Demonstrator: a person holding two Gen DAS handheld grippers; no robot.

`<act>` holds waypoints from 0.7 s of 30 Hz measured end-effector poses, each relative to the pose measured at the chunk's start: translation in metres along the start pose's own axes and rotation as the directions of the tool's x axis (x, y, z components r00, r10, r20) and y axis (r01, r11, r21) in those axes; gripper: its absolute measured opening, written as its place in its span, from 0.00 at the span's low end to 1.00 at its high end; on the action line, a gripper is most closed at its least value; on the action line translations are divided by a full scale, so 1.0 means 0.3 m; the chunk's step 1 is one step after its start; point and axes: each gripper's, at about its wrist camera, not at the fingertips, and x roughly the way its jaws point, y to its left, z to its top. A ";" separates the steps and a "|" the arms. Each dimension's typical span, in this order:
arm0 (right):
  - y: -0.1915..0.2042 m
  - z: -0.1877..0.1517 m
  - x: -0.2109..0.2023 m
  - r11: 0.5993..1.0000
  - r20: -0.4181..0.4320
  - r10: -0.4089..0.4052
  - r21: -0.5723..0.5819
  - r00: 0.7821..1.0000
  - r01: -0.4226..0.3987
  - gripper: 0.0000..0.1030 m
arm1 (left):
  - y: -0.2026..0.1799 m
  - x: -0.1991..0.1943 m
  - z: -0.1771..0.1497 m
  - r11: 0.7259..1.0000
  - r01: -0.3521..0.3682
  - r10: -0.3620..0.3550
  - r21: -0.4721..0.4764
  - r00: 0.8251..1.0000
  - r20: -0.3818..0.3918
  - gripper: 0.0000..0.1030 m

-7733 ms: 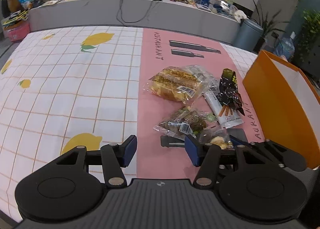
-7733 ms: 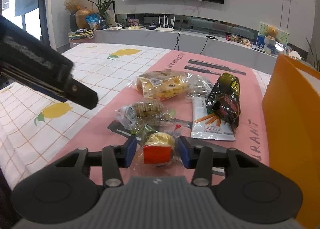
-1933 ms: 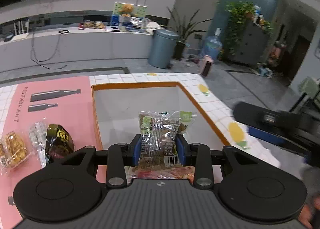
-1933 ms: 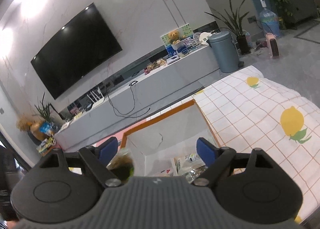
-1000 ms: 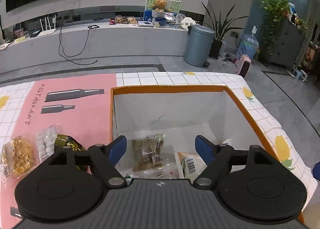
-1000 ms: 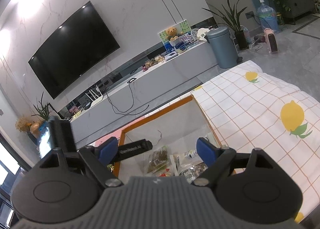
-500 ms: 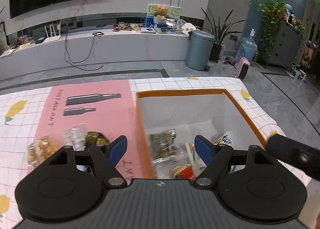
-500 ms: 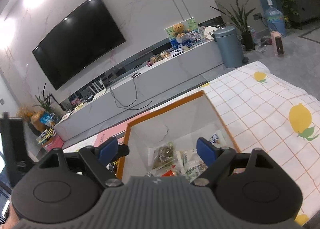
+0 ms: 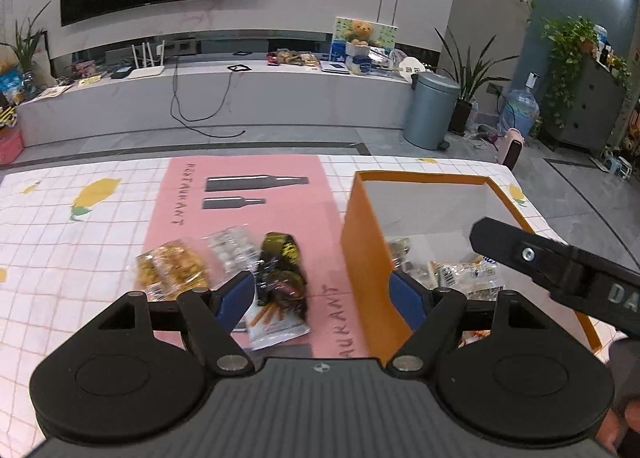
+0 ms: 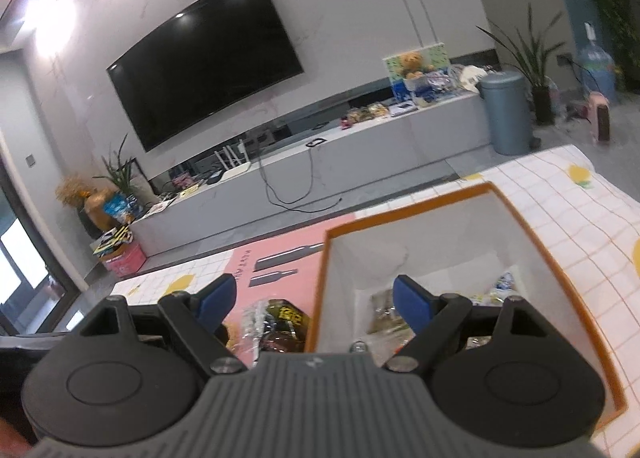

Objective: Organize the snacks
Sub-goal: 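Withdraw both tools from the box back toward the remaining snacks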

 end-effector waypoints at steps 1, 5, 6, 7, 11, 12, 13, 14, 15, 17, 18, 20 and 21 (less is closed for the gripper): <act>0.011 -0.004 0.001 1.000 0.001 0.004 -0.014 1.000 -0.004 0.81 | 0.013 -0.011 -0.006 1.000 -0.001 0.001 0.001 1.000 0.008 0.87; 0.056 -0.028 0.006 0.998 0.014 0.020 -0.061 1.000 -0.019 0.81 | 0.077 -0.038 -0.034 1.000 -0.026 0.026 -0.004 0.999 0.026 0.87; 0.067 -0.034 0.009 0.998 0.020 0.023 -0.067 1.000 -0.021 0.81 | 0.094 -0.039 -0.039 1.000 -0.027 0.028 -0.015 0.999 0.026 0.87; 0.075 -0.040 0.010 0.997 0.025 0.026 -0.072 0.999 -0.024 0.81 | 0.111 -0.039 -0.044 0.999 -0.027 0.028 -0.028 0.999 0.023 0.87; 0.120 -0.060 0.024 0.993 0.049 0.056 -0.107 0.997 -0.050 0.78 | 0.192 -0.031 -0.072 0.996 -0.036 0.037 -0.076 0.999 0.011 0.87; 0.134 -0.067 0.025 0.991 0.058 0.066 -0.116 0.996 -0.059 0.77 | 0.210 -0.028 -0.079 0.996 -0.044 0.045 -0.082 0.999 0.012 0.87; 0.147 -0.073 0.026 0.989 0.066 0.079 -0.126 0.995 -0.070 0.75 | 0.228 -0.024 -0.087 0.995 -0.053 0.054 -0.087 0.998 0.012 0.87; 0.158 -0.078 0.029 0.987 0.072 0.090 -0.136 0.993 -0.080 0.74 | 0.249 -0.027 -0.101 0.994 -0.059 0.060 -0.091 0.998 0.013 0.87; 0.171 -0.085 0.031 0.985 0.079 0.099 -0.147 0.992 -0.087 0.73 | 0.265 -0.023 -0.108 0.993 -0.065 0.066 -0.098 0.998 0.012 0.87; 0.193 -0.099 0.035 0.981 0.093 0.106 -0.173 0.990 -0.089 0.70 | 0.302 -0.011 -0.129 0.992 -0.075 0.076 -0.103 0.997 0.002 0.87; 0.203 -0.100 0.045 0.979 0.094 0.108 -0.182 0.990 -0.089 0.67 | 0.319 -0.004 -0.138 0.991 -0.082 0.082 -0.103 0.997 -0.003 0.87; 0.221 -0.115 0.064 0.973 0.080 0.127 -0.203 0.989 -0.109 0.65 | 0.358 0.004 -0.163 0.990 -0.098 0.097 -0.106 0.995 -0.013 0.87; 0.231 -0.121 0.071 0.970 0.072 0.136 -0.214 0.988 -0.118 0.64 | 0.375 0.009 -0.172 0.988 -0.104 0.103 -0.112 0.995 -0.018 0.87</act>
